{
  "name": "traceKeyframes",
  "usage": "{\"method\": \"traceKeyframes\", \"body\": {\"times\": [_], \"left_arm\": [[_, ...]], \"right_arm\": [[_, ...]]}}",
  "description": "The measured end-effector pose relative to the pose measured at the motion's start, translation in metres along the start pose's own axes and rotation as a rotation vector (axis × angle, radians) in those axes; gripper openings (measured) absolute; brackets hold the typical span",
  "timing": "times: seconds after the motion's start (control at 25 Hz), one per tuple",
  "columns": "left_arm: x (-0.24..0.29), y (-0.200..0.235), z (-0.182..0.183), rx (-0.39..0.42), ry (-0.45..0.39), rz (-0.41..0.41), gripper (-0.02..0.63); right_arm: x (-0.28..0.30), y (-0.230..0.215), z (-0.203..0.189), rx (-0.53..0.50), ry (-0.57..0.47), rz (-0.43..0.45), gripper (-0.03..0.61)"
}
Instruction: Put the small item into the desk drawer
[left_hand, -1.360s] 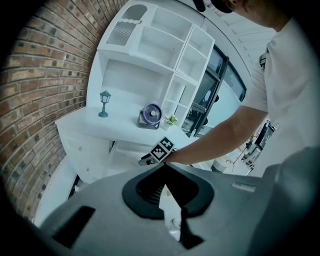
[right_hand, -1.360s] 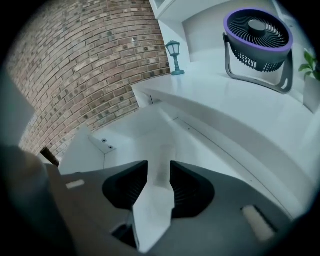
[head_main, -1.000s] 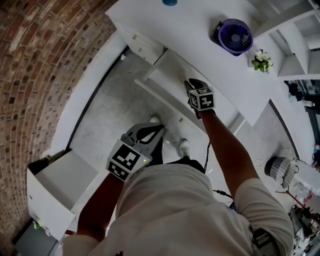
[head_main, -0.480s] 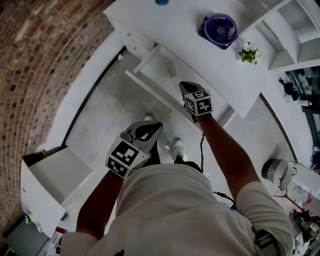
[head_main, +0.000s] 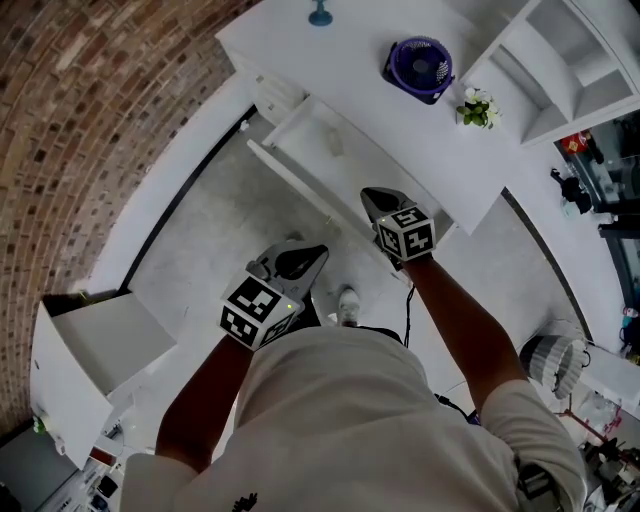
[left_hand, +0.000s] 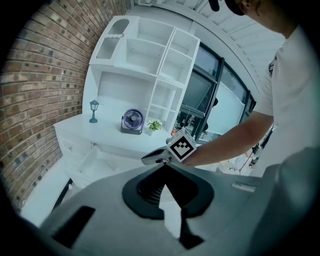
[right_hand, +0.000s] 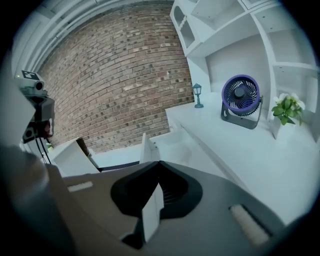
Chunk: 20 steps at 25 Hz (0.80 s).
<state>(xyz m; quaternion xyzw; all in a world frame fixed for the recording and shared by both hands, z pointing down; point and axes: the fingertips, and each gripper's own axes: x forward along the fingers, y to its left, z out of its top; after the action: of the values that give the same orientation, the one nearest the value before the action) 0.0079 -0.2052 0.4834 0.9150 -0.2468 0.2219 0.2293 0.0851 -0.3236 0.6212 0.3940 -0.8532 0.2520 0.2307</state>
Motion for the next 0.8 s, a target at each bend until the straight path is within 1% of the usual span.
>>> {"method": "traceKeyframes", "body": {"times": [0.32, 0.8], "left_arm": [[-0.011, -0.023, -0.007, -0.024, -0.038, 0.063, 0.006], [-0.015, -0.068, -0.028, -0.061, -0.065, 0.109, 0.006]], "right_arm": [[-0.06, 0.035, -0.007, -0.02, -0.031, 0.081, 0.013], [-0.141, 0.078, -0.022, -0.084, -0.062, 0.182, 0.012]]}}
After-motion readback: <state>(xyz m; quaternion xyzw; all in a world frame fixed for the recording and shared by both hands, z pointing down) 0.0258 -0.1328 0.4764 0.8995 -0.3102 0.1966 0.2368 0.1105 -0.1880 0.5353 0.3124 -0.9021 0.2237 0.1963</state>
